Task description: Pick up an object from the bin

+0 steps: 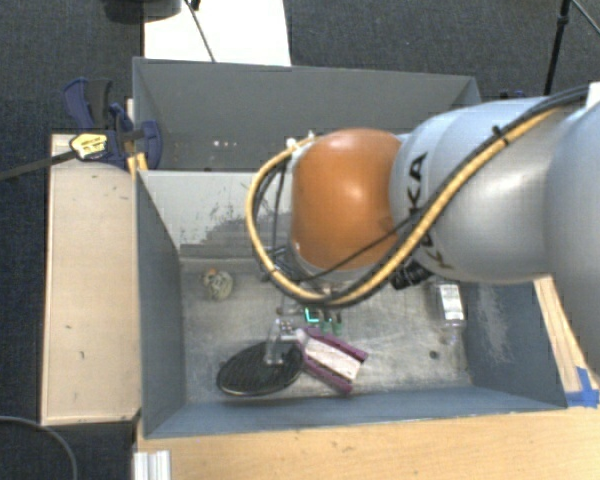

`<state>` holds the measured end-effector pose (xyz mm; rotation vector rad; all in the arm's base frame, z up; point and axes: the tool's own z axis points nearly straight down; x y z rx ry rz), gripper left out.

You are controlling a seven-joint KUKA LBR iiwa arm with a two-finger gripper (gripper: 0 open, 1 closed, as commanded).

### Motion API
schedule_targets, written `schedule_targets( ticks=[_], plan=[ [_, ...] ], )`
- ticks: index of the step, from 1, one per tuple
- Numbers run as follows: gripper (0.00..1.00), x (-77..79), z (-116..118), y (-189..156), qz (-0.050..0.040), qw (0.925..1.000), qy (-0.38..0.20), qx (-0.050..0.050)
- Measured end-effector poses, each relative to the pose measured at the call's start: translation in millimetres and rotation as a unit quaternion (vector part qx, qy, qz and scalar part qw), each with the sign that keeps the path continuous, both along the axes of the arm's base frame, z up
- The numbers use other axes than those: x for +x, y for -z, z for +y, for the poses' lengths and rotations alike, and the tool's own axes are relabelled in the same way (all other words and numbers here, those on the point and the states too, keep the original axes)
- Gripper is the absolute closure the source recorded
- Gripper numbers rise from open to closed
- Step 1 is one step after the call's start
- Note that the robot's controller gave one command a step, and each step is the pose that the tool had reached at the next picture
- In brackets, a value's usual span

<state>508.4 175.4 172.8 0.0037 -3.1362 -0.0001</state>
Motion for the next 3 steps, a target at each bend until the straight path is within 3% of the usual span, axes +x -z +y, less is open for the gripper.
schedule_targets(
  ticks=[1,2,3],
  plan=[
    [0.00,-23.5,-40,100,-0.0081,0.9951,-0.098,0.001],
    [1.00,-27.8,-40,102,0.0003,0.9953,-0.096,0.000],
    [1.00,-19.3,-39,-21,-0.0073,0.9932,-0.116,0.001]
  ],
)
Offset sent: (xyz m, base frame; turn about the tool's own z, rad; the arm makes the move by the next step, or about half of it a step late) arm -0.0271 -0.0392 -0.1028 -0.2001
